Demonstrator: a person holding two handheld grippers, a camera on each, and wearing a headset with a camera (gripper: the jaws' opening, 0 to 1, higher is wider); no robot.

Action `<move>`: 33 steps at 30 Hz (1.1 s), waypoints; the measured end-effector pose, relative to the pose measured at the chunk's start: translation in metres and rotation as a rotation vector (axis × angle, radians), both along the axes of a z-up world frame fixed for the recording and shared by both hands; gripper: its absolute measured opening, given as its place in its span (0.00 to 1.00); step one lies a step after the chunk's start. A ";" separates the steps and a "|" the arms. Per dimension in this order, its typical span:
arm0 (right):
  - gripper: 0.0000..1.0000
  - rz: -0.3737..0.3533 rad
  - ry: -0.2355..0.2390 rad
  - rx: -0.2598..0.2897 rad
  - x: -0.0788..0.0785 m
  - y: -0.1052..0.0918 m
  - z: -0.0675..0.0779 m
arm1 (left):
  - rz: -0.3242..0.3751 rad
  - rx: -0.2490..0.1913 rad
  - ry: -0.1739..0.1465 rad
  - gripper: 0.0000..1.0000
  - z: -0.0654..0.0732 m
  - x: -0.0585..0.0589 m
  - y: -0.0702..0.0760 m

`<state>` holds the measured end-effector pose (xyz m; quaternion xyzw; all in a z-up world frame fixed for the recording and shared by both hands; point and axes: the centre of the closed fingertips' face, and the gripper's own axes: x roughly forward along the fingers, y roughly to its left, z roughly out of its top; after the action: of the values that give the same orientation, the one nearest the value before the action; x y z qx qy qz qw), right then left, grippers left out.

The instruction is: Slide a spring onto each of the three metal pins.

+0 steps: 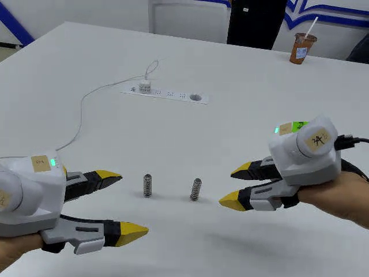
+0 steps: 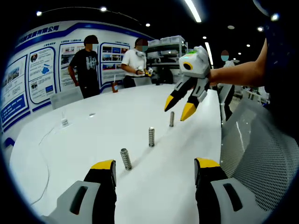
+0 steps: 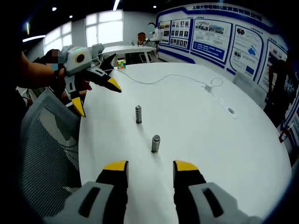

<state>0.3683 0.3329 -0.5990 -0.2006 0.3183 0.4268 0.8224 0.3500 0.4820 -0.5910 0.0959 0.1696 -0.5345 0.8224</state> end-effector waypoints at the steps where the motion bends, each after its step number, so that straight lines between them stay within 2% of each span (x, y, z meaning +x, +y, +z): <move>1: 0.39 -0.004 -0.002 0.006 -0.002 -0.001 0.000 | 0.000 -0.001 0.001 0.70 0.000 -0.001 0.000; 13: 0.42 -0.050 -0.031 0.062 -0.026 -0.017 0.000 | 0.013 -0.012 0.000 0.71 0.003 -0.006 0.001; 24: 0.44 -0.128 -0.056 0.100 -0.036 -0.039 0.000 | 0.019 -0.021 0.002 0.72 0.003 -0.011 -0.001; 28: 0.45 -0.137 -0.086 0.124 -0.039 -0.047 0.004 | 0.019 -0.022 0.003 0.73 0.003 -0.014 -0.002; 33: 0.47 -0.149 -0.098 0.143 -0.045 -0.055 0.002 | 0.019 -0.023 0.006 0.73 0.002 -0.015 -0.003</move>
<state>0.3233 0.2783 -0.5971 -0.1377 0.2605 0.3757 0.8786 0.3348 0.4792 -0.5888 0.0834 0.1666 -0.5289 0.8280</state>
